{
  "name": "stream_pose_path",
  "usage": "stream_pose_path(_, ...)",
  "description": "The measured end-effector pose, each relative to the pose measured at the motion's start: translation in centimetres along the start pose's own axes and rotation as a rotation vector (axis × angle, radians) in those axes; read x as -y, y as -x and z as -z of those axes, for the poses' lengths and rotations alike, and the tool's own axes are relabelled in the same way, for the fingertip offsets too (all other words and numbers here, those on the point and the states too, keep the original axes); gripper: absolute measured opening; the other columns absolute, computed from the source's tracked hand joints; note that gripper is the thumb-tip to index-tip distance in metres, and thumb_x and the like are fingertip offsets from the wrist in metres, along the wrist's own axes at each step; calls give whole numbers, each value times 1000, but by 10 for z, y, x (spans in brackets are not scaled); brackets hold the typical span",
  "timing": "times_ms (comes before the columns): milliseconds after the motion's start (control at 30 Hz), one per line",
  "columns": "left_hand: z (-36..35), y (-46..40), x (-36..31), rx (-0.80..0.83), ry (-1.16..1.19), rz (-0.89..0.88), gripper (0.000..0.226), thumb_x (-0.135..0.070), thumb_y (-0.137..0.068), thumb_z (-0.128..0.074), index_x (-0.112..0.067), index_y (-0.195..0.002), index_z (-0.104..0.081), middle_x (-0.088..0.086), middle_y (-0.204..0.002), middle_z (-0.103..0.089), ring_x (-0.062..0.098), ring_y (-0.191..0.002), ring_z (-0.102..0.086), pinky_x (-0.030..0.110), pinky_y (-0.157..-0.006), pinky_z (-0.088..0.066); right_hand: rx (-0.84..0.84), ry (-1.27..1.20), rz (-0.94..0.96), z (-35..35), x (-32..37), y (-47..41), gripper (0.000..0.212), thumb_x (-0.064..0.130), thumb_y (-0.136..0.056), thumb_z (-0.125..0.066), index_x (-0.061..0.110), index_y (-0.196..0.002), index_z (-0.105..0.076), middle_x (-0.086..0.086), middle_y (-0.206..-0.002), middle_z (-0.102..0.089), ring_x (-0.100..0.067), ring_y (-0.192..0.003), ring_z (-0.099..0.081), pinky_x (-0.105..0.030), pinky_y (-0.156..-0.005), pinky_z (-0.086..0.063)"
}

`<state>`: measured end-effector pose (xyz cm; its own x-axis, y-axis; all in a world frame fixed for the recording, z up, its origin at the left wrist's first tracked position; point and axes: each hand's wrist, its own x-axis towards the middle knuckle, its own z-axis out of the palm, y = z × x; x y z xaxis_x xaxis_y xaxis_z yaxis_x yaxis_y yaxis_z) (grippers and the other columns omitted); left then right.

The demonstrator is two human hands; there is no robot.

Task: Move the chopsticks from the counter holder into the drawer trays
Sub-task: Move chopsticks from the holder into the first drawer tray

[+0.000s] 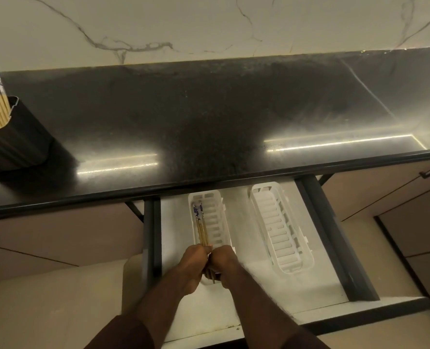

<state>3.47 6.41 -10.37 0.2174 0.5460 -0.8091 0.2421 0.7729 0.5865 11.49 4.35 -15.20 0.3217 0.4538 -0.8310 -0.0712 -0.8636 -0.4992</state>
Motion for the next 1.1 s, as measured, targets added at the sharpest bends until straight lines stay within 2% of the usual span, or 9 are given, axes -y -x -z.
stream_pose_path(67, 0, 0, -2, 4, 0, 0, 26, -20, -102, -39, -6, -116, -56, 17, -112, -66, 30, -105, -62, 35, -82, -53, -10, -86, -18, 2, -1, 0, 13, 0, -86, -65, -11, -88, -70, -21, -72, -68, -27, -56, -65, -38, -64, -61)
stream_pose_path(167, -1, 0, -3, -26, -4, -6, 31, -22, -102, -40, -2, -112, -61, 18, -109, -67, 30, -100, -62, 36, -86, -51, -59, -203, -32, 3, -4, 3, 9, -1, -79, -68, -9, -82, -71, -22, -70, -70, -28, -53, -66, -34, -55, -58)
stream_pose_path(400, -1, 0, 0, -33, -1, 9, 31, -25, -102, -38, -5, -113, -59, 15, -100, -68, 26, -90, -63, 30, -68, -52, -35, -273, -51, 4, 1, 8, 17, 12, -86, -64, -3, -92, -69, -20, -79, -74, -26, -59, -70, -28, -50, -54)
stream_pose_path(500, 0, -1, 1, -30, 14, 7, 33, -25, -102, -37, -4, -114, -61, 15, -96, -69, 25, -85, -63, 32, -73, -54, -5, -289, -58, 9, 3, 12, 17, 10, -83, -64, -3, -91, -70, -19, -74, -72, -25, -58, -68, -28, -49, -53)
stream_pose_path(600, 0, -2, 1, -14, 42, 6, 34, -25, -101, -39, -4, -118, -61, 15, -102, -69, 27, -95, -63, 37, -85, -53, -10, -285, -51, 7, 5, 14, 19, 12, -81, -66, -1, -94, -70, -19, -80, -75, -26, -63, -73, -27, -49, -52)
stream_pose_path(667, -1, -3, 0, -17, 69, 18, 35, -24, -101, -39, -3, -120, -59, 14, -102, -68, 27, -95, -63, 34, -80, -53, -47, -296, -42, 5, 6, 15, 19, 15, -84, -66, 0, -95, -70, -17, -81, -76, -26, -68, -75, -26, -47, -51)
stream_pose_path(733, -2, -1, 0, -26, 68, 33, 35, -23, -102, -37, -2, -117, -60, 12, -94, -67, 23, -87, -61, 31, -71, -51, -70, -311, -35, 4, 7, 15, 18, 14, -85, -66, 0, -95, -71, -17, -81, -75, -27, -69, -76, -28, -48, -53)
stream_pose_path(967, -2, -2, 8, -27, 86, 66, 28, -19, -101, -37, -11, -94, -62, 8, -89, -66, 20, -84, -59, 40, -97, -42, -150, -292, 12, 5, 9, 22, 12, 9, -83, -64, 3, -79, -74, -19, -78, -73, -35, -72, -74, -50, -63, -62)
stream_pose_path(1100, 3, 1, 9, 31, -98, -4, 19, -6, -94, -46, -5, -106, -62, 16, -95, -67, 25, -84, -61, 35, -82, -49, -137, -343, -9, 4, 8, 20, 21, 3, -80, -54, 4, -84, -75, -21, -86, -72, -36, -77, -71, -45, -62, -63)
